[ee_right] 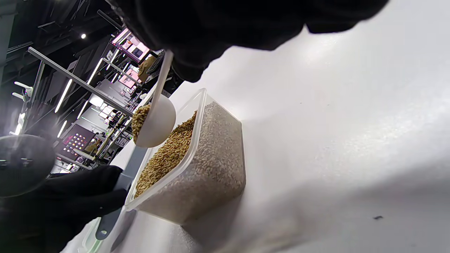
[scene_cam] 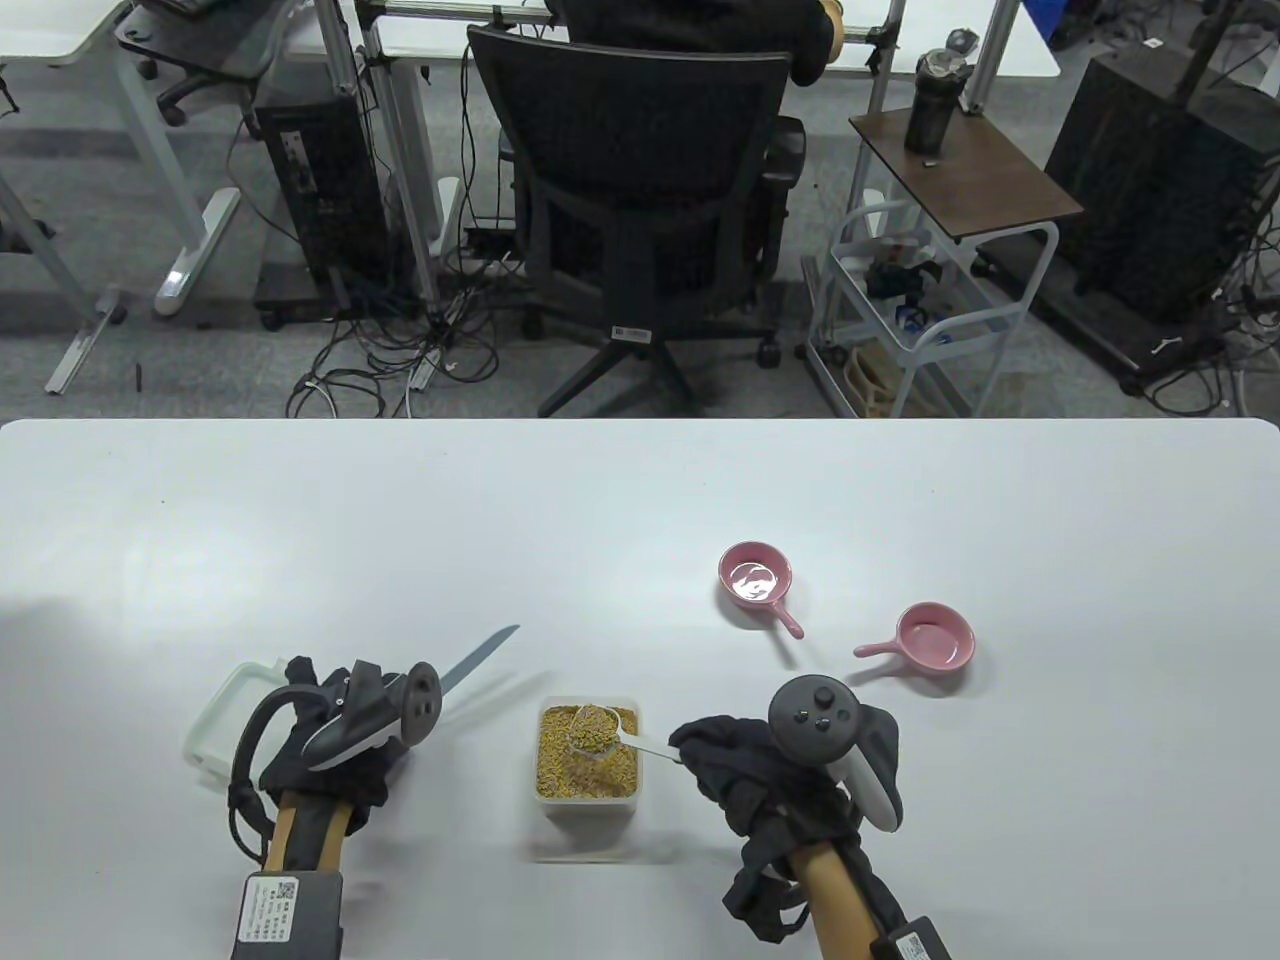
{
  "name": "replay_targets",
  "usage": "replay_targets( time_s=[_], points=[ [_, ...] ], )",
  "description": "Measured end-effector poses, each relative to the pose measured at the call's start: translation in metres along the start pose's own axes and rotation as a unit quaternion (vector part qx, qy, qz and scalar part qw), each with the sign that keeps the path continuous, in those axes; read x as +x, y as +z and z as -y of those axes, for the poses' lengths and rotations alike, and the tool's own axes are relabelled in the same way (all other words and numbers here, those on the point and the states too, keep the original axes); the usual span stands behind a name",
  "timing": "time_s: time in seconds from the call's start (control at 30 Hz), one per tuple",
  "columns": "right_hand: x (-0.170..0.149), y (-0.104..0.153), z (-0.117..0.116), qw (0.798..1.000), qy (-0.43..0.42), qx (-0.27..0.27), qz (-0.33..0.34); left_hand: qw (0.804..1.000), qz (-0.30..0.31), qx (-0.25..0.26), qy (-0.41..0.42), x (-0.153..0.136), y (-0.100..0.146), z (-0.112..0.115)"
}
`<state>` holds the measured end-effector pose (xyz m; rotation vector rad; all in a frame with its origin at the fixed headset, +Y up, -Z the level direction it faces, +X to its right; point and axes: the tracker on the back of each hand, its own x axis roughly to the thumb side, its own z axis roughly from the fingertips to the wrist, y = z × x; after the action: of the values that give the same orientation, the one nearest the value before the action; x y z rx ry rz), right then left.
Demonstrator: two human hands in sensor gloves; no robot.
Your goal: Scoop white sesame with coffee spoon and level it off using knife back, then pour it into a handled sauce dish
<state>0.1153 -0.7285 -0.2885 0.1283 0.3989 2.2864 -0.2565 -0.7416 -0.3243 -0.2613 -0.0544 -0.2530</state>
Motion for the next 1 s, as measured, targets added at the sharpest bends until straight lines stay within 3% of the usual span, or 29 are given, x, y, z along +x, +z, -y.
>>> replay_targets(
  time_s=[0.17, 0.33, 0.6, 1.0],
  points=[
    [0.000, 0.000, 0.000, 1.000, 0.001, 0.000, -0.001, 0.990, 0.036, 0.075, 0.114, 0.012, 0.029, -0.020],
    [0.001, 0.000, 0.000, 1.000, 0.004, -0.001, -0.003, 0.982, 0.088, 0.105, 0.133, 0.037, 0.049, -0.032],
    [0.000, 0.001, 0.001, 1.000, -0.001, -0.004, -0.004, 0.951, 0.211, 0.097, 0.202, 0.069, 0.063, -0.025],
    [0.002, 0.001, 0.000, 1.000, 0.008, -0.003, -0.002, 0.958, 0.216, 0.090, 0.167, 0.083, 0.067, -0.025]
  ],
)
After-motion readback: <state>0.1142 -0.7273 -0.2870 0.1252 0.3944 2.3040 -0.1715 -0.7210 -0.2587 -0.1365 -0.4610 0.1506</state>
